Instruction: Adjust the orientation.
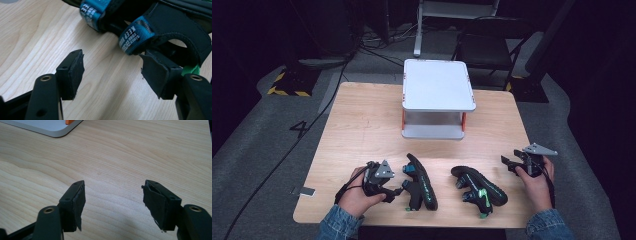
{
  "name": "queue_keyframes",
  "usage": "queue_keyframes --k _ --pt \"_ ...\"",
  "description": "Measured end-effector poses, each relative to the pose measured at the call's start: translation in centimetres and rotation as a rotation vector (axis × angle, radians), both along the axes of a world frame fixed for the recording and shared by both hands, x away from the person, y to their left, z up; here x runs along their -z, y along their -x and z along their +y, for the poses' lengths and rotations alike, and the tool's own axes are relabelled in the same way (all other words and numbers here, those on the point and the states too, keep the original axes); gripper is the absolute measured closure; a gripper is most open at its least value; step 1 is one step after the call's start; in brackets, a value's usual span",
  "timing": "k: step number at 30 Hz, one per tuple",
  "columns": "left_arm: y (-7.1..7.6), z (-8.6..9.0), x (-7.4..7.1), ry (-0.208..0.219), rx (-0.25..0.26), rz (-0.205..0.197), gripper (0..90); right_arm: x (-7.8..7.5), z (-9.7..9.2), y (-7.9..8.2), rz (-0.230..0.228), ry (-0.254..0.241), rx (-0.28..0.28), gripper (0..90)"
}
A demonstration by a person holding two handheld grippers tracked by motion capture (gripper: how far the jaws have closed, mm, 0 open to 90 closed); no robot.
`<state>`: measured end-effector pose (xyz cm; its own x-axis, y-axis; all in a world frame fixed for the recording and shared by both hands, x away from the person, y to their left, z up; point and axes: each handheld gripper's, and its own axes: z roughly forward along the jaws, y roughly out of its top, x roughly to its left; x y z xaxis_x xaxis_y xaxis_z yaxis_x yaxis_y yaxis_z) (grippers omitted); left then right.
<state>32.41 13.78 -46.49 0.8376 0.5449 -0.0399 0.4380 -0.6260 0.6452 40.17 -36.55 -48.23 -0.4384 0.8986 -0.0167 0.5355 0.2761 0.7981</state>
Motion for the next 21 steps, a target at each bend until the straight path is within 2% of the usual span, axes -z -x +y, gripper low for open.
queue_keyframes --k 4,5,8,9,11,12,13,14,15,18,19,21 --pt "0.0 -0.6 0.4 0.003 0.016 -0.006 43.2 0.0 0.0 0.0 0.0 0.003 0.001 35.4" --pt "0.0 -1.0 0.9 0.02 0.028 0.0 47.7 0.0 0.0 0.0 -0.001 0.002 0.005 35.5" --pt "0.0 -1.5 1.2 0.028 0.052 0.002 55.6 0.0 0.0 0.0 0.001 0.0 0.011 35.8" --pt "0.1 -1.9 1.3 0.026 0.066 -0.004 59.4 0.0 -0.1 0.0 0.001 0.001 0.012 35.9" --pt "0.2 -2.2 1.2 -0.011 0.066 -0.03 65.1 0.0 -0.1 0.0 0.0 0.0 0.011 36.1" --pt "0.2 -2.2 1.2 -0.011 0.066 -0.03 67.2 0.0 -0.1 0.0 0.0 0.0 0.011 36.1" --pt "0.1 -2.1 1.1 0.013 0.057 -0.015 68.2 0.0 -0.1 0.0 0.0 0.0 0.011 36.1" --pt "0.1 -2.1 1.1 0.013 0.057 -0.015 68.9 0.0 -0.1 0.0 0.0 0.0 0.011 36.1" --pt "0.1 -1.9 1.1 0.034 0.054 -0.009 69.4 0.0 0.0 0.1 -0.001 0.001 0.01 36.2" --pt "0.1 -1.8 1.0 0.051 0.054 -0.01 71.0 -0.1 0.0 0.1 -0.002 0.0 0.01 36.2" --pt "0.0 -1.6 0.5 0.083 0.042 -0.031 72.5 -0.1 0.0 0.1 -0.002 -0.001 0.011 36.2" --pt "0.0 -1.0 -0.3 0.116 0.013 -0.054 75.5 0.0 0.0 0.1 0.001 0.0 0.01 36.2"
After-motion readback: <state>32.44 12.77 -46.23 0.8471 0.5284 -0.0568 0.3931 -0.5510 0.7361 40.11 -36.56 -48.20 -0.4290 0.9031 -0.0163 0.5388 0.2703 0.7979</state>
